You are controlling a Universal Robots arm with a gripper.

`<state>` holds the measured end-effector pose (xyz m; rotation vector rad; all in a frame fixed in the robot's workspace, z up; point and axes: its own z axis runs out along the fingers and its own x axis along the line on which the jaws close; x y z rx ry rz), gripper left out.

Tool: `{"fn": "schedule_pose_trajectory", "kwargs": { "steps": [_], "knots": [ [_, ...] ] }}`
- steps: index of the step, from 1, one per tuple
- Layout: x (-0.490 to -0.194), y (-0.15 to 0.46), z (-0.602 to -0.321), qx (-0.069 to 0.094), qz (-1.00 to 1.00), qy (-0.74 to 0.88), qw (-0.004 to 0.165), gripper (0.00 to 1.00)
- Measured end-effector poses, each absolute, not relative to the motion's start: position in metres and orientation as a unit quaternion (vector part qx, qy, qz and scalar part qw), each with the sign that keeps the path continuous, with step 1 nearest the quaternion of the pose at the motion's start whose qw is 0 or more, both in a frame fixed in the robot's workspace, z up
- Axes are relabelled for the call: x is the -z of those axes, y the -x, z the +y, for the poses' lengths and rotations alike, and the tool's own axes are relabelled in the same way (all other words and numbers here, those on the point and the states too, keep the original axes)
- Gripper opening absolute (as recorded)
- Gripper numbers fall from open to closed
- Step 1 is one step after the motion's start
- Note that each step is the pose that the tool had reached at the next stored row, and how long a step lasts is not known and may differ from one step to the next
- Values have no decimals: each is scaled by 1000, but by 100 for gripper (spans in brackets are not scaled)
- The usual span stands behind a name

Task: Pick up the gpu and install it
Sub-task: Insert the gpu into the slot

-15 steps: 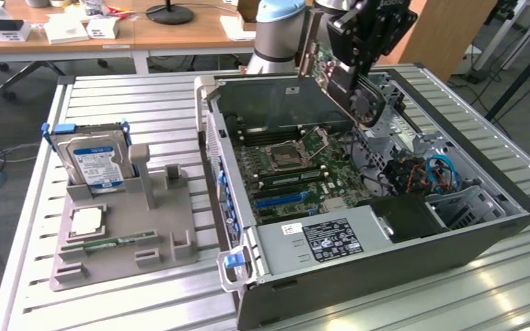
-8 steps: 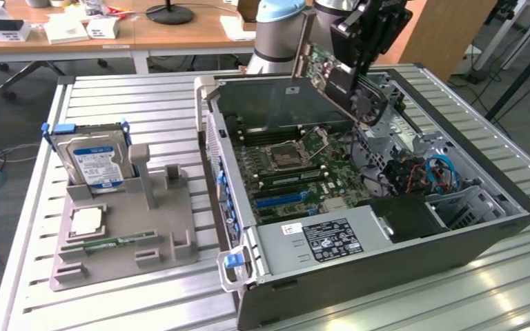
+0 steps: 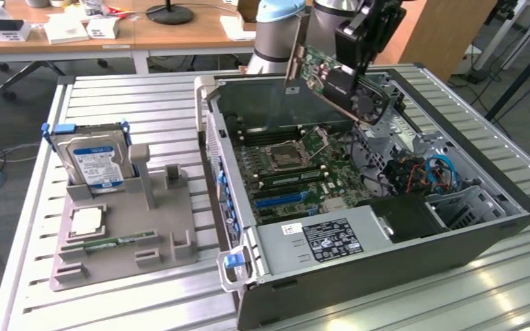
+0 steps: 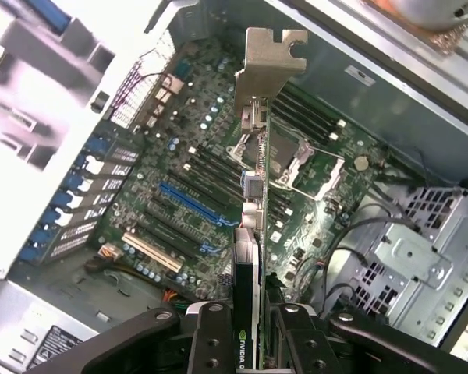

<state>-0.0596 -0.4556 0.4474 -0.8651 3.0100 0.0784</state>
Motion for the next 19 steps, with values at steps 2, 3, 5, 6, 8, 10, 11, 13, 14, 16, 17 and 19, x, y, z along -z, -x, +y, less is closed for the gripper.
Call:
{"fn": "schedule_pose_trajectory", "kwargs": {
  "steps": [2, 3, 5, 6, 8, 10, 11, 13, 14, 16, 17, 19],
  "knots": [
    [-447, 60, -456, -25, 956, 293, 4, 26],
    [-447, 60, -456, -25, 953, 302, 4, 26],
    [-447, 60, -456, -25, 948, 317, 3, 26],
    [-447, 60, -456, -25, 945, 326, 3, 26],
    [-447, 60, -456, -25, 939, 342, 3, 26],
    [-447, 60, -456, -25, 933, 358, 2, 26],
    [-447, 60, -456, -25, 930, 366, 2, 26],
    [-446, 60, -456, -25, 924, 383, 2, 26],
    [-446, 60, -456, -25, 920, 391, 1, 26],
    [-446, 60, -456, -25, 913, 407, 1, 26],
    [-446, 60, -456, -25, 910, 414, 1, 26],
    [-446, 60, -456, -25, 902, 430, 0, 26]
  ]
}}
